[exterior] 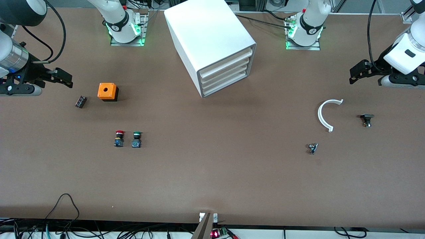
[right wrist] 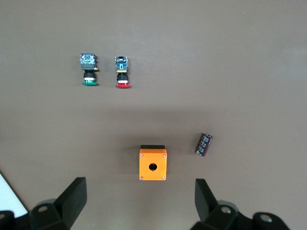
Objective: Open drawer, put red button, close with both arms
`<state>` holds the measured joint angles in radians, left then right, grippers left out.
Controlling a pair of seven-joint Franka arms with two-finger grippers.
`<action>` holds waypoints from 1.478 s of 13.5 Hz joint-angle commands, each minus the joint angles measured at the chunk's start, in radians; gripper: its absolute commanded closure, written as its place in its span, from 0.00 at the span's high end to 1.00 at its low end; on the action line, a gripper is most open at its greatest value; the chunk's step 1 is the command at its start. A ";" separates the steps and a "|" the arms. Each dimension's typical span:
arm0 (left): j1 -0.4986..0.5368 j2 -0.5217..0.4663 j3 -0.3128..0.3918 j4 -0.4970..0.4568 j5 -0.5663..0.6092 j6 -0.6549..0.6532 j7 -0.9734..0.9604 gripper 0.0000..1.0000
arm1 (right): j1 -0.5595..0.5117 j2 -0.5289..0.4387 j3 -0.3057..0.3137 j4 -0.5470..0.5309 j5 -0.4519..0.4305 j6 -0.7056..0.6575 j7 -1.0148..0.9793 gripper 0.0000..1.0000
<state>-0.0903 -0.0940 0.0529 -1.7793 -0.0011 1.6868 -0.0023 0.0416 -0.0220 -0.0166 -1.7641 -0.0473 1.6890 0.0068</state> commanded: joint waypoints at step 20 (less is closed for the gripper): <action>-0.009 0.279 -0.065 0.075 -0.138 -0.070 0.099 1.00 | -0.002 0.007 0.001 0.025 -0.006 -0.006 -0.016 1.00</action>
<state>-0.0945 0.1449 0.0298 -1.7291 -0.0696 1.6373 0.0511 0.0412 -0.0210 -0.0185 -1.7459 -0.0475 1.6944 0.0005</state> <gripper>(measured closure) 0.000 0.000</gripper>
